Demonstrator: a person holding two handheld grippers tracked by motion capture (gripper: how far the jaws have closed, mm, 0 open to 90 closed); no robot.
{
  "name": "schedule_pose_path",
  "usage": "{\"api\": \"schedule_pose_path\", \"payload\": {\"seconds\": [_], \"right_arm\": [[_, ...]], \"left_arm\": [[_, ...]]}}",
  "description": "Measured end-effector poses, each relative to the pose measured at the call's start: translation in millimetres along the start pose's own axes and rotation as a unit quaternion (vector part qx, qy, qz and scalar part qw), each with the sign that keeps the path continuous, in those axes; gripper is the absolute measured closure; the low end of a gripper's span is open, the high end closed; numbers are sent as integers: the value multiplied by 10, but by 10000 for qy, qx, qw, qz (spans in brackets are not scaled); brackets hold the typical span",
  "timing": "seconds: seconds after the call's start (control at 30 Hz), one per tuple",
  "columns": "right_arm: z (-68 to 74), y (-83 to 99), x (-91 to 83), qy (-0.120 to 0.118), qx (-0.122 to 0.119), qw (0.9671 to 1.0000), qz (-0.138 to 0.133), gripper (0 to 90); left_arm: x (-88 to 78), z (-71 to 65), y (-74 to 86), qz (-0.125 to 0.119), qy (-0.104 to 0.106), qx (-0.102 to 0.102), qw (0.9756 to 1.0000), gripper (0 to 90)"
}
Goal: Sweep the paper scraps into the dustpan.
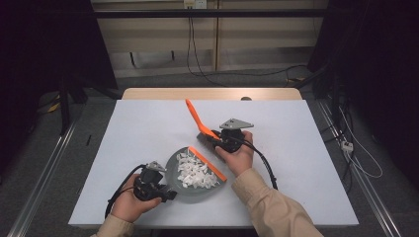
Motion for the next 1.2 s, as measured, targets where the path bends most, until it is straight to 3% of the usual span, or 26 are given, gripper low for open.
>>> {"api": "schedule_pose_path", "payload": {"seconds": [0.17,0.27,0.37,0.43,0.53,0.67,0.77,0.87,0.97,1.07,1.13,1.2], "right_arm": [[-193,-101,-65,76,88,9998,-181,713],[-315,-93,-90,212,-12,9997,-152,713],[-409,-22,-95,451,-393,9982,-8,713],[-418,-8,-117,470,-505,9976,0,711],[-414,13,-147,505,-576,9968,247,700],[-464,125,-189,738,-888,9889,933,701],[-431,172,-246,708,-739,9890,1066,707],[-326,241,-270,575,-653,9911,1006,707],[-208,304,-272,546,-749,9915,910,706],[-84,349,-270,408,-739,9931,820,707],[13,374,-265,226,-607,9947,793,707],[97,399,-260,169,-689,9941,818,707]], "left_arm": [[-1,5,-3,15,-8,34,10000,627],[0,3,-3,15,12,10,10000,628],[0,7,-2,18,10,48,10000,628],[-2,10,3,25,45,64,10000,628],[-3,11,5,26,49,70,10000,628],[-1,4,-1,33,10,47,10000,627],[-1,7,-2,64,4,28,10000,627],[6,5,-12,81,-8,-16,10000,627],[7,11,-14,108,-6,29,9999,627],[11,13,-20,105,-20,33,9999,627],[13,9,-25,114,-28,19,9999,627],[17,15,-28,112,-44,30,9999,628]]}}
Point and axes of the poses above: each handheld gripper's, and its own axes: x roughly forward along the jaws, y roughly out of its underside, z roughly to its left, the point moved 9 cm from there along x, roughly forward along the jaws, and after that the axes turned 15 degrees about x, right-handed, at the moved point
